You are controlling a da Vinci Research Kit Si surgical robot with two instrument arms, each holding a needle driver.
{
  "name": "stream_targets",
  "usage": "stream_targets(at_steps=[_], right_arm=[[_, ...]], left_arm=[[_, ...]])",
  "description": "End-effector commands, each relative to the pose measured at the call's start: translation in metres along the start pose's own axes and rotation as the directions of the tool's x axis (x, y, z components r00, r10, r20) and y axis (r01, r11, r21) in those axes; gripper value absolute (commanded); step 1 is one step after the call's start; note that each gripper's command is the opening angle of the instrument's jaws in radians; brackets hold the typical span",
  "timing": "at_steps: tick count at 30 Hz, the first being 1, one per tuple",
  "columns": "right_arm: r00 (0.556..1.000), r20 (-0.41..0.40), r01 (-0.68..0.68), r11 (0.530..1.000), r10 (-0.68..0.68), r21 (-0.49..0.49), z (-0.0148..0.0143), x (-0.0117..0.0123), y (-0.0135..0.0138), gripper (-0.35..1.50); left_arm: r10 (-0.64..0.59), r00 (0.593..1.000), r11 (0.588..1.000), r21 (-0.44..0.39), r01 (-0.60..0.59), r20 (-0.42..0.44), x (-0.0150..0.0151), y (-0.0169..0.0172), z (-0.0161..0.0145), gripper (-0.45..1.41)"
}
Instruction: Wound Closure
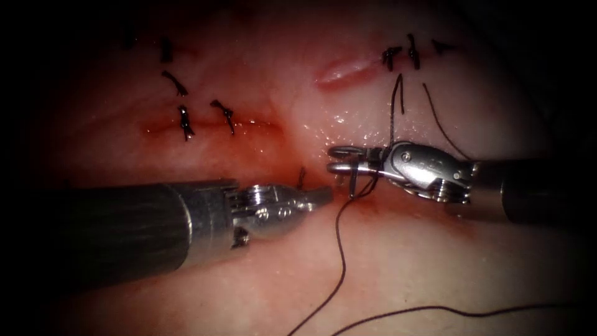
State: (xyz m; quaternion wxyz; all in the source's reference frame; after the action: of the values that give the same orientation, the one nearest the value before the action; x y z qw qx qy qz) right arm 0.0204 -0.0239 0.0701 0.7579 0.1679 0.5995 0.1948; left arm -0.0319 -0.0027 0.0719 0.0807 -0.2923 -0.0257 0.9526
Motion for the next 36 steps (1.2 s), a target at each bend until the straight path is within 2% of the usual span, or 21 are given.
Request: stream_targets(at_steps=[1,5,9,13,19,20,23,24,29,33,36], right_arm=[[1.0,0.0,-0.015,1.0,0.015,-0.006,0.0012,-0.0008,-0.0003,-0.35],[1.0,0.006,-0.011,1.0,0.011,-0.022,0.0016,-0.0022,-0.001,-0.35],[0.998,0.0,-0.07,0.996,0.07,-0.055,0.0015,-0.0035,-0.0028,-0.35],[0.997,0.02,-0.069,0.995,0.071,-0.076,0.0012,-0.0036,-0.0038,-0.35],[0.989,0.115,-0.086,0.993,0.095,-0.079,0.0017,-0.0049,-0.0051,-0.35],[0.986,0.135,-0.092,0.993,0.101,-0.068,0.0018,-0.0054,-0.0054,-0.35],[0.968,0.236,-0.093,0.996,0.092,-0.006,0.003,-0.0092,-0.0078,-0.35],[0.968,0.236,-0.093,0.996,0.092,-0.006,0.003,-0.0092,-0.0078,-0.35],[0.952,0.294,-0.101,0.995,0.089,0.023,0.0034,-0.0122,-0.0098,-0.35],[0.942,0.315,-0.127,0.992,0.114,0.021,0.0036,-0.0143,-0.0098,-0.35],[0.937,0.33,-0.133,0.991,0.118,0.025,0.0034,-0.0149,-0.0099,-0.35]], left_arm=[[-0.002,1.0,1.0,-0.013,0.002,0.018,0.0,0.0003,0.0009,-0.23],[0.002,0.999,0.999,-0.036,-0.001,0.037,0.0002,0.0018,0.001,-0.23],[0.015,0.996,0.996,-0.088,-0.007,0.092,-0.0003,0.0043,0.0018,-0.13],[0.022,0.994,0.994,-0.108,-0.011,0.105,-0.001,0.0055,0.0027,-0.08],[0.016,0.991,0.991,-0.134,0.002,0.132,-0.0032,0.006,0.0033,-0.03],[0.015,0.991,0.99,-0.139,0.004,0.135,-0.0037,0.0059,0.0032,-0.03],[0.014,0.99,0.988,-0.152,0.008,0.14,-0.0046,0.0058,0.0027,0.0],[0.014,0.99,0.988,-0.152,0.008,0.14,-0.0046,0.0058,0.0027,0.0],[0.008,0.99,0.988,-0.153,0.013,0.141,-0.0039,0.0059,0.002,0.0],[0.008,0.99,0.989,-0.151,0.014,0.144,-0.0038,0.0061,0.0018,0.0],[0.008,0.99,0.988,-0.151,0.014,0.143,-0.0038,0.006,0.0018,0.0]])
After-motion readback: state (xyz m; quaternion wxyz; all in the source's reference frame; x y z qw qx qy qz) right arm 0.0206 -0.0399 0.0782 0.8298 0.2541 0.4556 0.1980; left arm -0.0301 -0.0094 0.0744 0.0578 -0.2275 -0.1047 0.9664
